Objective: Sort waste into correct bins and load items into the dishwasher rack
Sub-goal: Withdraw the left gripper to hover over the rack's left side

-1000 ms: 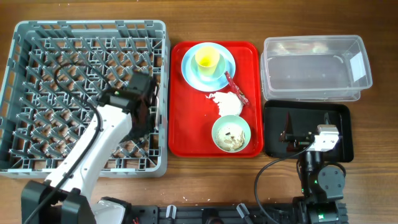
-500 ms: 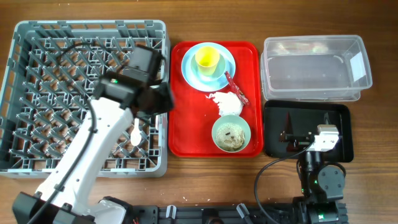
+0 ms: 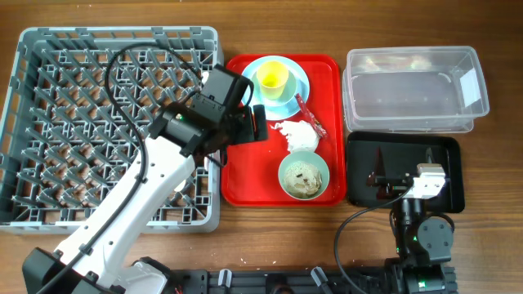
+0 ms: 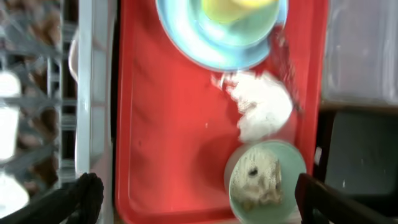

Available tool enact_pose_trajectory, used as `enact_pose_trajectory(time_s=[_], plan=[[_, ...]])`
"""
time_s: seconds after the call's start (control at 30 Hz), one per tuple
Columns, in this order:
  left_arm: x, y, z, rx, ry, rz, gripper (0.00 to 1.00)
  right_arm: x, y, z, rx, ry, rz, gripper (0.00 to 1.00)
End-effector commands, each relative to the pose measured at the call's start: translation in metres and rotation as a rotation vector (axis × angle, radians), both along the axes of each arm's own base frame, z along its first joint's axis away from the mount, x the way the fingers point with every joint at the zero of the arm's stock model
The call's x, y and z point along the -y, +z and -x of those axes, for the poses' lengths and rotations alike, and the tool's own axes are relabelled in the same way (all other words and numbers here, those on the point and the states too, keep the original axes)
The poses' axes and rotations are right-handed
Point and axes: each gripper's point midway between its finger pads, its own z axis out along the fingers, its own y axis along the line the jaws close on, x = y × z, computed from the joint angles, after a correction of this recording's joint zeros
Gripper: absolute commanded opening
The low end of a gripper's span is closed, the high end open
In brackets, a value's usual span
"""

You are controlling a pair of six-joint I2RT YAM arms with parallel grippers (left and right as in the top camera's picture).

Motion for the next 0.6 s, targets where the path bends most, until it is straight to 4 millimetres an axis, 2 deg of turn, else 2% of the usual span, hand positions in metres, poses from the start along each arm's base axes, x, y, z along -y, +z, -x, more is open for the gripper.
enact_pose_trajectory(time_s=[0.0,0.07,0.1,0.13,0.3,0.4,0.57], plan=[[-0.086,0.009,-0.016,0.115,0.209,-0.369,1.00,-0.001,0.001,0.000,0.005,0.006,0.011,1.00],[-0.154,0.019,-0.004,0.084,0.383,-0.516,1.00,-0.001,0.001,0.000,0.005,0.006,0.011,1.00],[-0.172,0.022,0.001,0.061,0.431,-0.532,1.00,-0.001,0.001,0.000,0.005,0.006,0.011,1.00],[-0.202,0.024,0.008,0.028,0.519,-0.537,1.00,-0.001,0.001,0.000,0.005,0.006,0.011,1.00],[-0.291,0.025,0.026,-0.042,0.835,-0.467,1.00,-0.001,0.001,0.000,0.005,0.006,0.011,1.00],[-0.313,0.024,0.036,-0.062,0.912,-0.468,1.00,-0.001,0.001,0.000,0.005,0.006,0.011,1.00],[-0.317,0.024,0.038,-0.065,0.926,-0.468,1.00,-0.001,0.001,0.000,0.005,0.006,0.011,1.00]])
